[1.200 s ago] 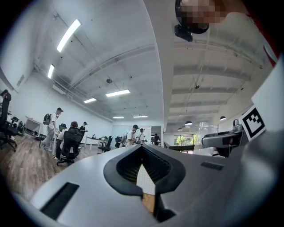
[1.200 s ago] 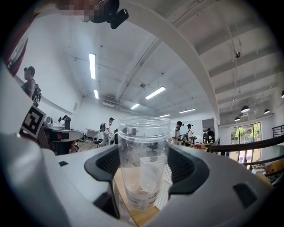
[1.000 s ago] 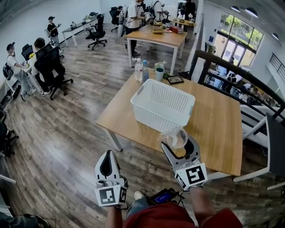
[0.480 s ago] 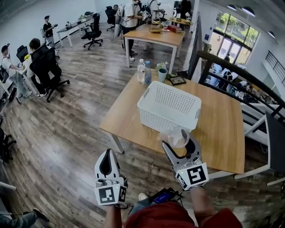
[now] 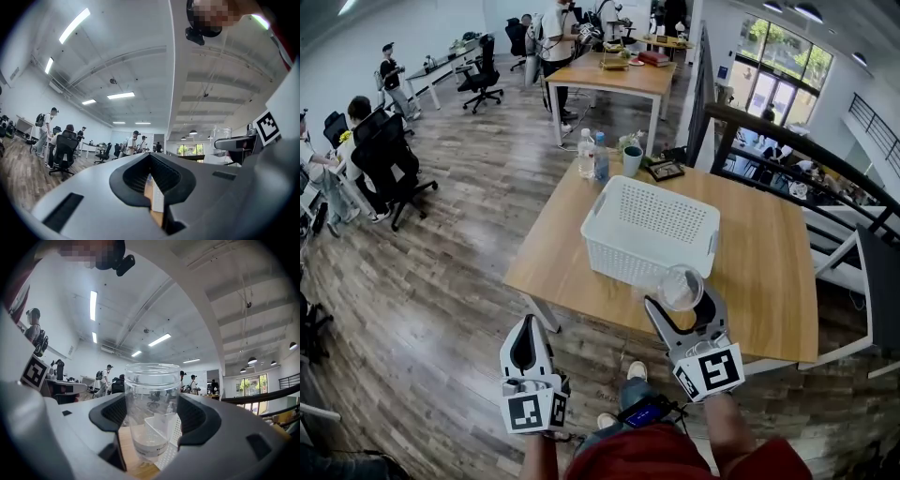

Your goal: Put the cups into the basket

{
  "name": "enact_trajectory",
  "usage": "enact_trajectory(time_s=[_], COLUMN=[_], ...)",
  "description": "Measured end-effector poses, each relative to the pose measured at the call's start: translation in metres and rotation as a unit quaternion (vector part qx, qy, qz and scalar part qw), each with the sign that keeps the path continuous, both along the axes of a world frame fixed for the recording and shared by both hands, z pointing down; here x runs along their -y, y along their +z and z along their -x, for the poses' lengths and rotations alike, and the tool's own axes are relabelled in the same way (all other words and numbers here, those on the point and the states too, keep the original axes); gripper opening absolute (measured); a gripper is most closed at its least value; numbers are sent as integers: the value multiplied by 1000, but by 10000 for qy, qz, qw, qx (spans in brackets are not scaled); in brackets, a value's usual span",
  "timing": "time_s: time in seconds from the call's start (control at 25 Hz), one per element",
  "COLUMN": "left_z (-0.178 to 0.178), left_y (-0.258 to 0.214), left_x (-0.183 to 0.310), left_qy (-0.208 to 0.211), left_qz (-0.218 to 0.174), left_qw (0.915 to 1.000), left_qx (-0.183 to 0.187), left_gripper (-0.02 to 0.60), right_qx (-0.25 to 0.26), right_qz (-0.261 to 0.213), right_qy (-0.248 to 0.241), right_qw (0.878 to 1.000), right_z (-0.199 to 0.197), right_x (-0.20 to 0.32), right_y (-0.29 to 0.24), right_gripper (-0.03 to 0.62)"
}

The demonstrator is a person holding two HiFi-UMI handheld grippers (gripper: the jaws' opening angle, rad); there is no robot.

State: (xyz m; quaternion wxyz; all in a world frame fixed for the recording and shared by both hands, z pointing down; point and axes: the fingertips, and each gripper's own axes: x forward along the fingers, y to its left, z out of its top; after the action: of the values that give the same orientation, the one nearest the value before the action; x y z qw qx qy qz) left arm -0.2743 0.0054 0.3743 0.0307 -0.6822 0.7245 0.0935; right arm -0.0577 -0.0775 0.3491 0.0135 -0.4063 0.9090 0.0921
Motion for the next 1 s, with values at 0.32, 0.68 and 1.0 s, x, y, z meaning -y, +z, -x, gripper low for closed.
enact_trajectory(time_s=[0.32,0.68,1.0], left_z=[-11,-28,-52], left_y=[-5,-9,-24], left_x=[43,102,162], left_qy=[97,253,468], left_qz=[16,26,-39], left_qw=[9999,9997,9989], left_qx=[34,42,60], left_gripper=[0,0,0], right_qx=[133,224,276], right_qz=[-19,-72,-24], right_qy=[88,206,330], right_qw=[9999,9995,9991], right_z=[-14,-32,-54], right_x=[38,90,142], right_y=[-9,-18,-23], right_gripper=[328,328,328])
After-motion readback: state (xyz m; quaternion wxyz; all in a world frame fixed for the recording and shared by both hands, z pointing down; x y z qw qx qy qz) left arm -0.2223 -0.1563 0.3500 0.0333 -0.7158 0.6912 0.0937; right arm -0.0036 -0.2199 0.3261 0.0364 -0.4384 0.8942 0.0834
